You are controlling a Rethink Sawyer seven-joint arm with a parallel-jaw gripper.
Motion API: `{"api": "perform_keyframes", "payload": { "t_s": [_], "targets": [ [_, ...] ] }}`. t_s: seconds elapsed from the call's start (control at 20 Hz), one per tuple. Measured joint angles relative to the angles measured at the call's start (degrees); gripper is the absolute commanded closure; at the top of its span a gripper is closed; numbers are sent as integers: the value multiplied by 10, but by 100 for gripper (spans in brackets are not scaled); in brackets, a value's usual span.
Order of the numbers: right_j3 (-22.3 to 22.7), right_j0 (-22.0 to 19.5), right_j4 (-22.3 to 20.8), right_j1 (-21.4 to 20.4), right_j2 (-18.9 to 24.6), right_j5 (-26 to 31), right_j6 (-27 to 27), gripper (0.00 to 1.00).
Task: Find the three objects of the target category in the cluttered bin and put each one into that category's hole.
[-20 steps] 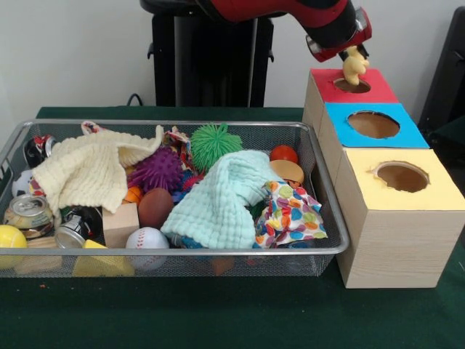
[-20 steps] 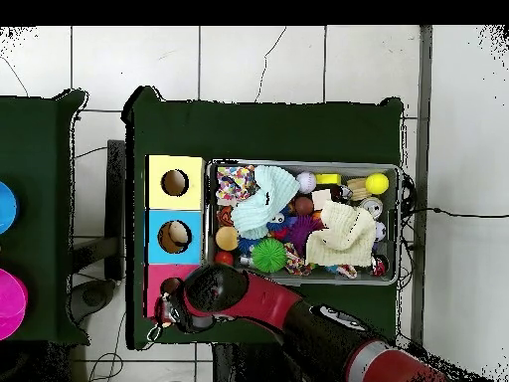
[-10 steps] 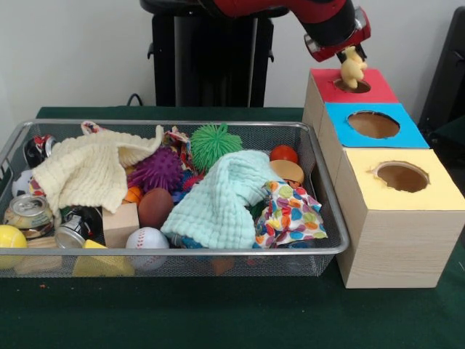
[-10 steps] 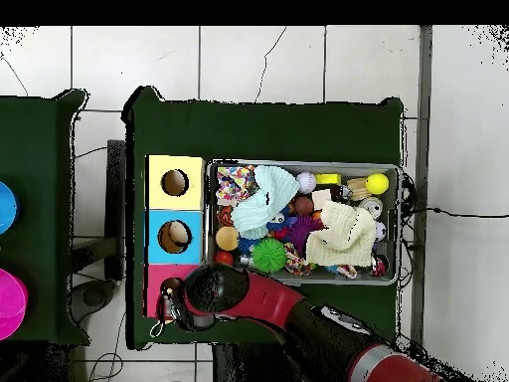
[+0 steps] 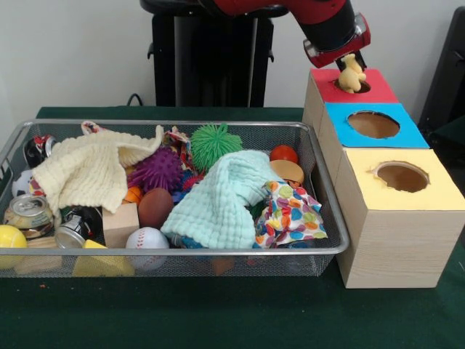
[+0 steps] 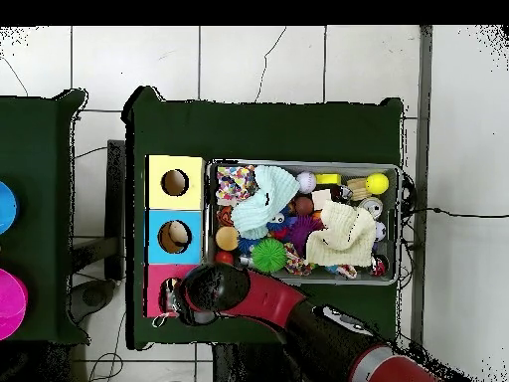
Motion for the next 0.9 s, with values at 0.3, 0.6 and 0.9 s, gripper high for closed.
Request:
{"api": "perform_keyframes", "payload": {
  "t_s": [0.3,0.6,0.9],
  "targets": [
    [0,-1,0,0,0,0,0,100],
    [0,-2,1,0,2,1,0,100],
    [-5,-2,0,-6,14,0,0,0]
  ]
}}
